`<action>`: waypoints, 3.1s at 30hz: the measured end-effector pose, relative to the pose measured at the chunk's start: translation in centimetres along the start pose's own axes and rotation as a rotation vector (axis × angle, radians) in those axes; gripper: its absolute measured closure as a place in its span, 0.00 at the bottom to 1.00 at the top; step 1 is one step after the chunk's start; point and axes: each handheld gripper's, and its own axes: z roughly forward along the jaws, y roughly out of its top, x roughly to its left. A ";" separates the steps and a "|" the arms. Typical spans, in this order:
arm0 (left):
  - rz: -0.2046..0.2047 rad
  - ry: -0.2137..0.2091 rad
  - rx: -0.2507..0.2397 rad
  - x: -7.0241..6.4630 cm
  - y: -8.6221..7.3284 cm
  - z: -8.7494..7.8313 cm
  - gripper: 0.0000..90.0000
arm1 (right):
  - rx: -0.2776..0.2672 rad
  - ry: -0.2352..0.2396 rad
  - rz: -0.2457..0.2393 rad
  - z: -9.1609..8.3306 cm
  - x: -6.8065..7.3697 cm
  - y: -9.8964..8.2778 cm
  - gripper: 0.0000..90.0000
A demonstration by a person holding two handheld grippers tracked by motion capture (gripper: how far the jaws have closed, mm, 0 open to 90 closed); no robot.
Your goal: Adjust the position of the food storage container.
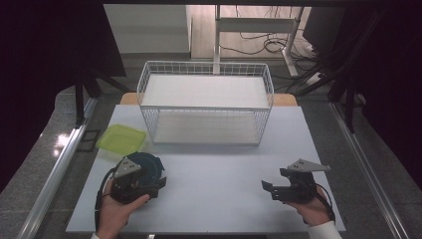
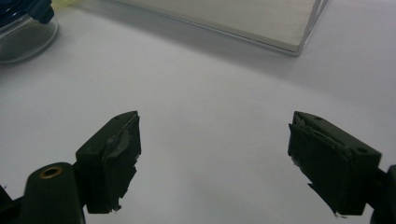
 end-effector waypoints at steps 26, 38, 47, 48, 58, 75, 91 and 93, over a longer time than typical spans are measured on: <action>0.063 -0.012 -0.019 -0.7 0.1 -1.7 0.27 | -0.010 0.000 -0.022 0.1 0.2 0.5 0.26; 0.055 -0.007 0.005 0.4 1.5 -3.6 0.34 | 0.004 -0.022 -0.021 -0.3 0.4 -0.1 0.27; 0.034 0.059 0.023 3.2 2.6 -4.9 0.37 | 0.027 -0.059 -0.008 -0.6 0.3 -0.6 0.27; 0.032 0.076 0.026 3.8 2.9 -5.2 0.37 | 0.029 -0.063 -0.009 -0.6 0.3 -0.6 0.28; -0.017 0.127 0.059 7.0 2.5 -5.9 0.38 | 0.042 -0.080 -0.004 -0.5 0.1 -0.8 0.28; -0.085 0.213 0.158 12.0 1.2 -4.2 0.74 | 0.073 -0.117 -0.001 0.0 -0.2 -1.0 0.28; -0.055 0.224 0.316 14.3 0.4 -1.7 1.00 | 0.095 -0.129 -0.003 0.5 -0.4 -0.9 0.28; -0.040 0.214 0.335 14.0 0.5 -1.0 1.00 | 0.098 -0.133 -0.001 0.5 -0.4 -1.0 0.28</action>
